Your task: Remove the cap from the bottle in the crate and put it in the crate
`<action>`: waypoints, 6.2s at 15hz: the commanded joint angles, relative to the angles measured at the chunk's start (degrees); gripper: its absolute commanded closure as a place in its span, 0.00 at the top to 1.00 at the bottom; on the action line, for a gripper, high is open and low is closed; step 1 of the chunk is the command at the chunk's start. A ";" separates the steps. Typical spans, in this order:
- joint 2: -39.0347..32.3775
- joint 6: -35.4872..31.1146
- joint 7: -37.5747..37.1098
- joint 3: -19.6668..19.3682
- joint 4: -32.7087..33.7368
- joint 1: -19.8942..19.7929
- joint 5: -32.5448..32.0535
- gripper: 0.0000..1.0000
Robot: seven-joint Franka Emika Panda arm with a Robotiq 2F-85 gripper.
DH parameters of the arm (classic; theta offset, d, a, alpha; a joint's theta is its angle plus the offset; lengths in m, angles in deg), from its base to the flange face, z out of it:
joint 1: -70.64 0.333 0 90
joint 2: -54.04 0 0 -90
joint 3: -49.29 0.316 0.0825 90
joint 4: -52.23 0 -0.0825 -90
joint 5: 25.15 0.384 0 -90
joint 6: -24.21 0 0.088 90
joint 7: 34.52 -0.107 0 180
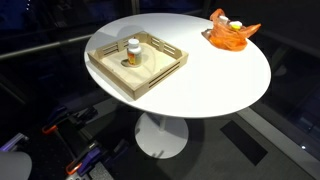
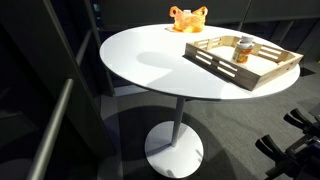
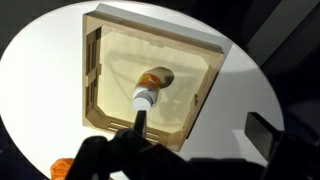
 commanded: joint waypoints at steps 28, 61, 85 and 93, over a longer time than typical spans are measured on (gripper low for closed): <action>-24.28 -3.60 -7.43 -4.45 8.88 -4.41 -1.24 1.00; -44.70 -3.68 -11.45 -6.22 21.92 -3.62 -4.11 0.75; -44.17 -1.55 -15.92 -7.50 22.49 -3.66 -3.90 0.19; -44.13 3.49 -26.38 -7.89 23.80 -3.63 -3.26 0.19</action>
